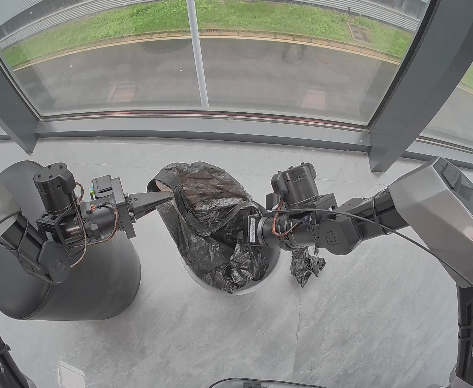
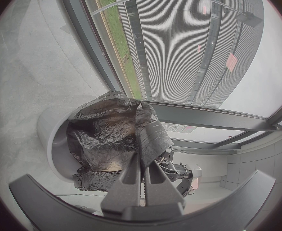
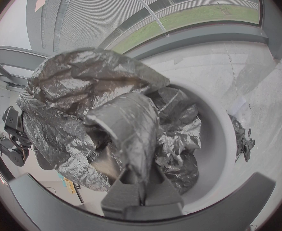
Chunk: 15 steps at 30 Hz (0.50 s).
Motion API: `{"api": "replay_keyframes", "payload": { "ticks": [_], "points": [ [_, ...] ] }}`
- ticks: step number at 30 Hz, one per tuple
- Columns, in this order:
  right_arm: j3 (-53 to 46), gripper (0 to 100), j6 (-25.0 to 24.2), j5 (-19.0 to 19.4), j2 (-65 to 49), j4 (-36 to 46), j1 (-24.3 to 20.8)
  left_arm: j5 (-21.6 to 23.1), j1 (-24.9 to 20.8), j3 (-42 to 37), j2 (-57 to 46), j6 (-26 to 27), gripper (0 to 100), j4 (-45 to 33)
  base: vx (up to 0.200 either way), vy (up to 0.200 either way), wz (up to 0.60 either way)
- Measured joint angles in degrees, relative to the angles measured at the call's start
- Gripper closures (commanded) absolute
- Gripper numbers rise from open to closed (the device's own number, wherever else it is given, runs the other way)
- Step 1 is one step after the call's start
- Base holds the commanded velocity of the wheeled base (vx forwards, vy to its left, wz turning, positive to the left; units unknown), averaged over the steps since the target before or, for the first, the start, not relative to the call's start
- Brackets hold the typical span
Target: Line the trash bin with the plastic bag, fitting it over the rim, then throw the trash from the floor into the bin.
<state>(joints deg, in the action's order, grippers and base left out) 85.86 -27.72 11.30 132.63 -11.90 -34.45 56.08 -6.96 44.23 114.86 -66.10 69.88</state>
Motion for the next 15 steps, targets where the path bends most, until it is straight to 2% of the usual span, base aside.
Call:
{"api": "replay_keyframes", "payload": {
  "ticks": [15],
  "points": [
    [-15.57,100,1.72,0.05,-7.06,-1.01,-0.52,-0.13,-0.61,-10.87,-1.29,-0.3,100,1.51,0.0,0.0,0.0]
  ]
}}
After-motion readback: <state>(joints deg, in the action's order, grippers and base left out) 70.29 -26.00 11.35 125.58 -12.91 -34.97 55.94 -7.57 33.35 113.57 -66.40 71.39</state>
